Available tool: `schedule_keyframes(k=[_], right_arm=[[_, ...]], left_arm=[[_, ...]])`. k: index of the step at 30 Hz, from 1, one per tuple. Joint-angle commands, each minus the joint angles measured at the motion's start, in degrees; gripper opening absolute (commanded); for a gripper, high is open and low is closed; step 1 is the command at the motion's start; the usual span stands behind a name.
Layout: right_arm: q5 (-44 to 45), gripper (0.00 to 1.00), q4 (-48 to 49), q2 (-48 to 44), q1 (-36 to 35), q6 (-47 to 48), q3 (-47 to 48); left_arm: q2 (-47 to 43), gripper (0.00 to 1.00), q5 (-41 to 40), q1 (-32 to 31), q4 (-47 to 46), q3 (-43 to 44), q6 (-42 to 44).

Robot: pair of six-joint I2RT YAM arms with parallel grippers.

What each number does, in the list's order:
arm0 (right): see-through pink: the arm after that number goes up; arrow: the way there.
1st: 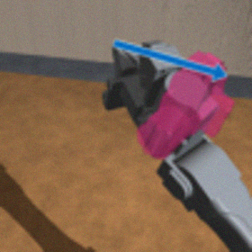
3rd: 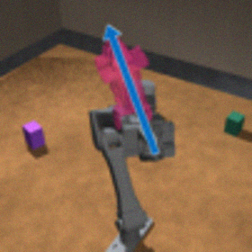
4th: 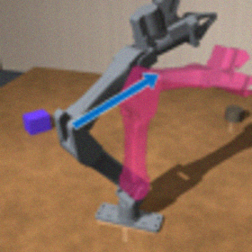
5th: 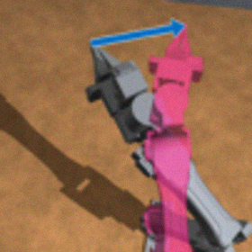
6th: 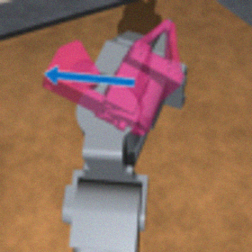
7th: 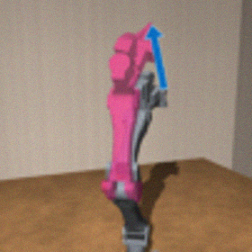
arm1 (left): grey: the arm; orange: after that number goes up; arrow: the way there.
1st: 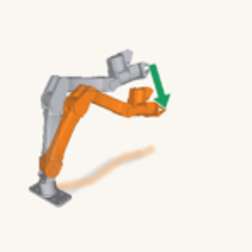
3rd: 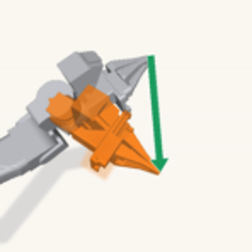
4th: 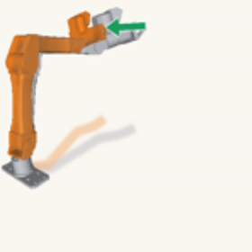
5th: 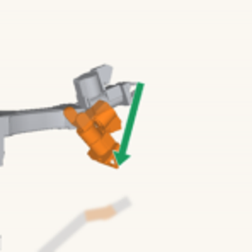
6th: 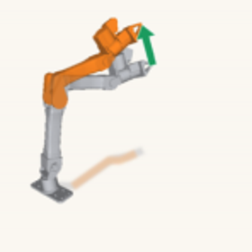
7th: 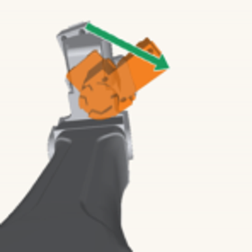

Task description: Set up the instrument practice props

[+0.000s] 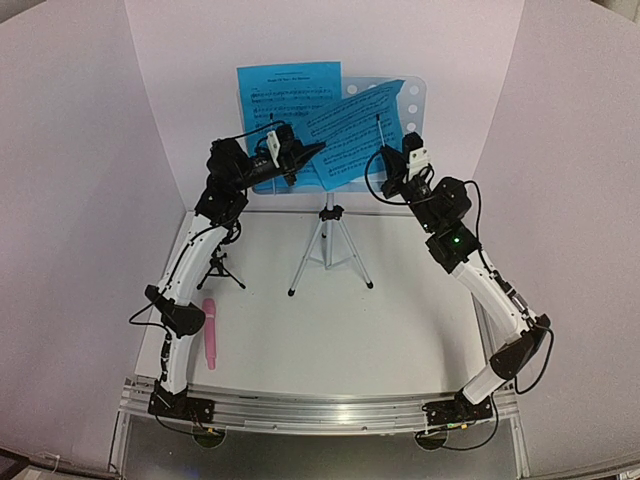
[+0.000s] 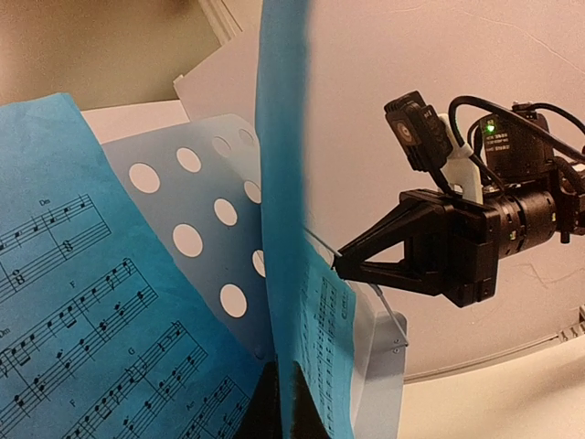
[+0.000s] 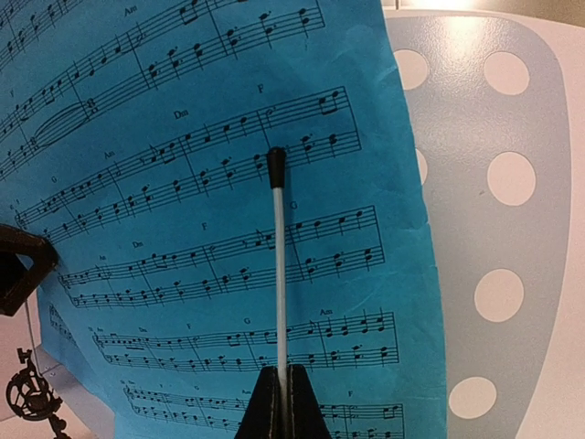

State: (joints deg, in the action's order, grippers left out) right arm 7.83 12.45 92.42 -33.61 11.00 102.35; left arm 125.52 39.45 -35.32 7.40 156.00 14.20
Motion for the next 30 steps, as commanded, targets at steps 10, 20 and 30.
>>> schedule_keyframes(k=[10, 20, 30], right_arm=[[-3.23, 0.0, -2.6, -0.52, -0.31, -0.08, -0.39], [-3.95, 0.26, -2.6, -2.97, -0.35, -1.38, -1.7], [-8.23, 0.55, -6.07, -7.12, -0.34, -5.04, 1.57]], left_arm=[[0.84, 0.0, 0.59, -0.98, 1.52, 1.85, 1.83], [-0.38, 0.0, -1.08, -0.85, 0.44, -0.47, 6.24], [-0.62, 0.0, -0.55, -0.89, 0.72, -0.46, 8.25]])
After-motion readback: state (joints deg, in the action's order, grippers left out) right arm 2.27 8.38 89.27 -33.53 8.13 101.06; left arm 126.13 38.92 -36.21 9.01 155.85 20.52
